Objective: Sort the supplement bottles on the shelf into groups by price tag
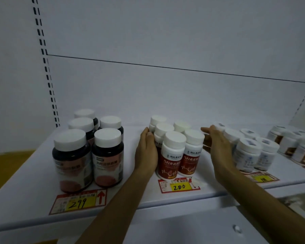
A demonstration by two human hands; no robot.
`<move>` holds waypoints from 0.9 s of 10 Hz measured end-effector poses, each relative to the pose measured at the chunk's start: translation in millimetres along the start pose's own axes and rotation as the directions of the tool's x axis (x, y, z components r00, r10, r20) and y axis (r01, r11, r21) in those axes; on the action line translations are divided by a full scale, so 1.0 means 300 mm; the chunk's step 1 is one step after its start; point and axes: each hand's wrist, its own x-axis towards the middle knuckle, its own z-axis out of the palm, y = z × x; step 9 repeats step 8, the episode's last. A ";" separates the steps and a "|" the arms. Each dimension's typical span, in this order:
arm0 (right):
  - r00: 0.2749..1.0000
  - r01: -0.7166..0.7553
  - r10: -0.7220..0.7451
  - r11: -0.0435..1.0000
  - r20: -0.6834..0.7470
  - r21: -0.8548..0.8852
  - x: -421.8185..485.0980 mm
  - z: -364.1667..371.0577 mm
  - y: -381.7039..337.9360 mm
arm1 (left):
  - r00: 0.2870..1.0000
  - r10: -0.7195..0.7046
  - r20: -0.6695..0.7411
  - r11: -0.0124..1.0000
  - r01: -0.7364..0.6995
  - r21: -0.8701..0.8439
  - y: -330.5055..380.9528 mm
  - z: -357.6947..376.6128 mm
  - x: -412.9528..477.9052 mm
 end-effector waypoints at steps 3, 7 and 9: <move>0.974 0.054 -0.013 0.983 0.227 -0.175 -0.055 0.010 0.042 | 1.000 0.015 -0.012 1.000 -0.015 0.020 -0.006 -0.003 0.004; 0.990 -0.030 0.043 0.994 0.136 -0.101 -0.048 -0.021 0.024 | 0.990 0.005 -0.141 1.000 -0.002 0.020 0.089 0.000 -0.070; 0.998 0.020 -0.017 0.999 0.067 -0.048 -0.075 -0.085 -0.053 | 0.990 0.041 -0.135 0.995 -0.029 0.094 0.151 -0.003 -0.074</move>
